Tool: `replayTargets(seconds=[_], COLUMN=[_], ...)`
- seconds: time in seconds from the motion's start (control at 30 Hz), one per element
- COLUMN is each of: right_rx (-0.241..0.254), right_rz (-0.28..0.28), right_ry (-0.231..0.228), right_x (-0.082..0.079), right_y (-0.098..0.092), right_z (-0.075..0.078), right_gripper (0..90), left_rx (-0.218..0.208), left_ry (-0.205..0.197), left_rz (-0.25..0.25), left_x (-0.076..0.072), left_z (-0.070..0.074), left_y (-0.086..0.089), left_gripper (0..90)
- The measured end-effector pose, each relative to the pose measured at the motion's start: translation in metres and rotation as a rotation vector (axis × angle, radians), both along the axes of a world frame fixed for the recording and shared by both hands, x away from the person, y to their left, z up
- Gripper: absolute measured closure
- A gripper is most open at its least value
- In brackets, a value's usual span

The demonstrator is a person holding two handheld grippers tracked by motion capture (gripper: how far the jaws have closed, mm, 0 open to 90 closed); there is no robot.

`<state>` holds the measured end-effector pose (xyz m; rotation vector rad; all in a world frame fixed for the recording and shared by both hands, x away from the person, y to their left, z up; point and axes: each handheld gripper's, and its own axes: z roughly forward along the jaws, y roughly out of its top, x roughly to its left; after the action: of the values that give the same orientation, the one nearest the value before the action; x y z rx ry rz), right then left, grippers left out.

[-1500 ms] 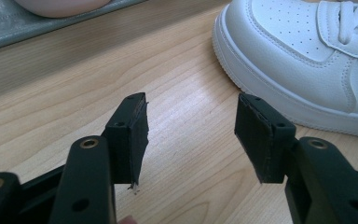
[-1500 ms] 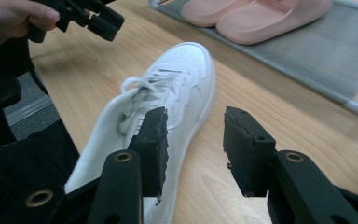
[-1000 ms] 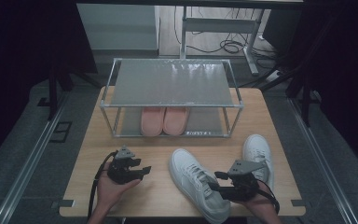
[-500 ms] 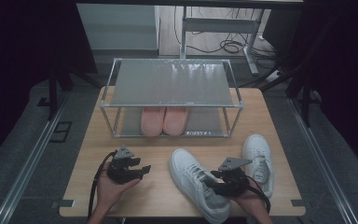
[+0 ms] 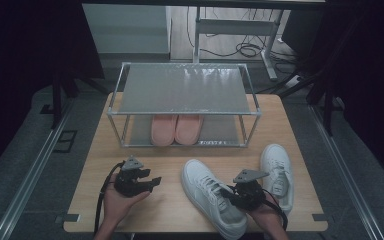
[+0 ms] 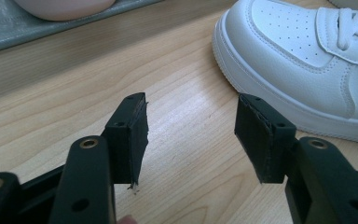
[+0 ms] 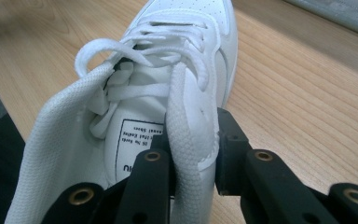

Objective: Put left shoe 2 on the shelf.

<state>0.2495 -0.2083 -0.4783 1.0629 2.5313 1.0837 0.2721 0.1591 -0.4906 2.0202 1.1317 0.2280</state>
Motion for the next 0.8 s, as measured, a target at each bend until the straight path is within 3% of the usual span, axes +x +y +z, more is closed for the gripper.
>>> replayTargets(seconds=[0.53,0.8], right_rx=[0.116,0.137], right_rz=[-0.026,-0.018], right_ry=[-0.063,-0.089], right_x=[-0.001,-0.002], right_y=[0.002,0.001], right_z=[0.01,0.016], right_gripper=[81.5,81.6], left_rx=[-0.015,-0.018], left_ry=[-0.009,-0.01], left_rz=[0.017,0.023], left_x=[-0.001,-0.001], left_z=[0.004,0.005], left_y=[0.006,0.007], left_gripper=[44.4,44.4])
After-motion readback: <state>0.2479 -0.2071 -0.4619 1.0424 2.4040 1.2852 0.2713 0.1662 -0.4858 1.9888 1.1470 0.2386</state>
